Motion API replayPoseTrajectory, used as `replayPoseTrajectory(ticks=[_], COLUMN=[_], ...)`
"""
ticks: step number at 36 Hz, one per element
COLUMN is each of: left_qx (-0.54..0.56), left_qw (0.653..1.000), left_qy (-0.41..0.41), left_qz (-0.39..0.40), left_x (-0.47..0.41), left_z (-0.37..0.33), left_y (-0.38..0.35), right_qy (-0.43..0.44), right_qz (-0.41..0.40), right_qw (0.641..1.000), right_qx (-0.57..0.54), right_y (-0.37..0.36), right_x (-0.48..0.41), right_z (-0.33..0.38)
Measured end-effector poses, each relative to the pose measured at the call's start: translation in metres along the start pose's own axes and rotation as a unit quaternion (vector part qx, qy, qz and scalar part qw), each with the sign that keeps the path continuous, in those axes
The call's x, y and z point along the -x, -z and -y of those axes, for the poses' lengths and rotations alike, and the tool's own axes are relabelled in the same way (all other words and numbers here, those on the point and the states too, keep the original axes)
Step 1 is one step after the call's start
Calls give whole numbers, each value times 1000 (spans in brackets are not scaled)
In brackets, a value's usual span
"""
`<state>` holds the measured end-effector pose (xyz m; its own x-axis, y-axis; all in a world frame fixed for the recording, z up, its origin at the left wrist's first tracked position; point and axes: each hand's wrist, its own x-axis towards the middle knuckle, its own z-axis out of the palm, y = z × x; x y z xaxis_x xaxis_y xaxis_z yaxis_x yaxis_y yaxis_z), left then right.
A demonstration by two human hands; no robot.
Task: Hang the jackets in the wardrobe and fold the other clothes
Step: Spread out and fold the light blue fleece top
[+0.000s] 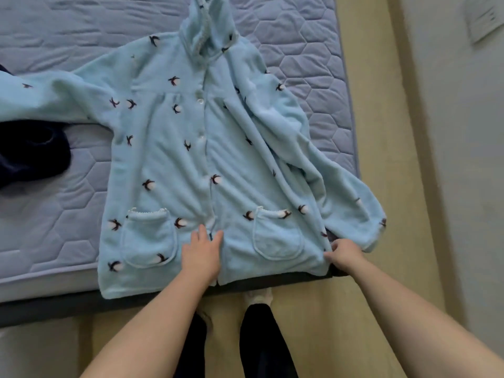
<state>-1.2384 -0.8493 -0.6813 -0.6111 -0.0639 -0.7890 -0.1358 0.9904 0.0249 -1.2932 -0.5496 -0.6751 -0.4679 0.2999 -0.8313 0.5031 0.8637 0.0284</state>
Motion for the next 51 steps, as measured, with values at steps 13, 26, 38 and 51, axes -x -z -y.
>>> replayPoseTrajectory(ticks=[13,26,38,51], left_qx=[72,182,180,-19], left_qw=[996,981,978,987], left_qy=[-44,67,92,18], left_qz=[-14,4,-53,-160], left_x=[-29,-117,-136,-298], left_z=[-24,-134,-187,-223], left_y=[150,199,280,357], right_qy=[101,222,255,223], right_qz=[-50,48,53,192], right_qw=[990,969,933,787], right_qx=[82,97,248,542], right_y=[132,171,406,471], right_x=[-13,-129,-196,-320], right_z=[111,121,86,135])
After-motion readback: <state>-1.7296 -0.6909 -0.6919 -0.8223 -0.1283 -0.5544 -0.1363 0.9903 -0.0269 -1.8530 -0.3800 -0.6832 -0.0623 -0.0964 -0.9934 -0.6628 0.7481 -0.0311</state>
